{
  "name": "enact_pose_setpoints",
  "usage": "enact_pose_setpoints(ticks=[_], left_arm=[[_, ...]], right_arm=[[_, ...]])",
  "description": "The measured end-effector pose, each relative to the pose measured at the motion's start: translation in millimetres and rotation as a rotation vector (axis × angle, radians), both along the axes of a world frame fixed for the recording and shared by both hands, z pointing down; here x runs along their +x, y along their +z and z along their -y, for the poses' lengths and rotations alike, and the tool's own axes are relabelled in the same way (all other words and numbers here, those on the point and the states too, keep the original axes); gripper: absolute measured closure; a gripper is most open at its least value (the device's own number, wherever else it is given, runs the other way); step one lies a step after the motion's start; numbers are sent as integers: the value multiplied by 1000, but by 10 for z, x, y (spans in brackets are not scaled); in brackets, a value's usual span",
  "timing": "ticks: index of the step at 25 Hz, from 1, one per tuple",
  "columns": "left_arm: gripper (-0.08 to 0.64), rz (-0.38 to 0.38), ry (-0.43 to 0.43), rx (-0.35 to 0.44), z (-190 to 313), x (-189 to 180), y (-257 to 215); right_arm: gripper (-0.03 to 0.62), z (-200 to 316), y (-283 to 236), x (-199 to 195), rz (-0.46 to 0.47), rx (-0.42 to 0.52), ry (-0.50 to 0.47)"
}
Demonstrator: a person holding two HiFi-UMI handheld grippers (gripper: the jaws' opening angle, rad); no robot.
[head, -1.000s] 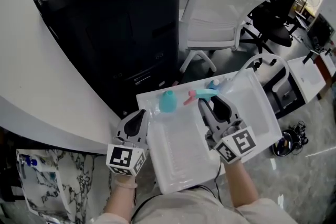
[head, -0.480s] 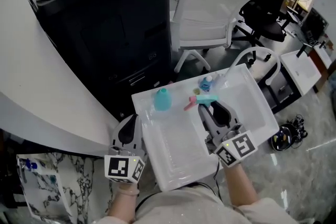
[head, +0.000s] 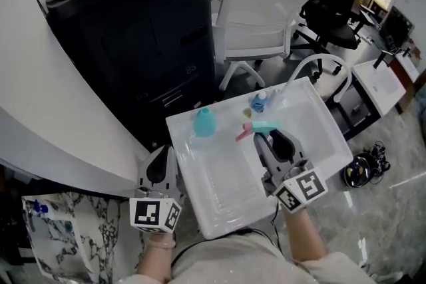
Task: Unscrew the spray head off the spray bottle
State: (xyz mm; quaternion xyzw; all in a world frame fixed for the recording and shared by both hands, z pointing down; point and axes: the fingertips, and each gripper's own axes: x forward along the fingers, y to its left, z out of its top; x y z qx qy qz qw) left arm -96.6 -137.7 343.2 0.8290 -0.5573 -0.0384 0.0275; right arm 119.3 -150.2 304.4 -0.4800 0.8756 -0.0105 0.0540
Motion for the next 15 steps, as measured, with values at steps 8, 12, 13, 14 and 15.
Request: enact_pose_setpoints(ticks=[8,12,13,14,15], left_arm=[[555,2,-3,0,-73,-28,-20],[555,3,-6,5,-114,-74,-30],[555,2,-8,6,-122,-88,-32],[554,1,-10,8,-130,-101,-36],[555,0,-11,8,-138,-113,-43]], right_arm=[[457,-91,-37,6,15,8,9],[457,-127,-61,-7,19,18,13],[457,-135,-64,-14,20,20,13],[457,-143,-68,-22,20,21,14],[457,-152,-72,-31,20,21,14]])
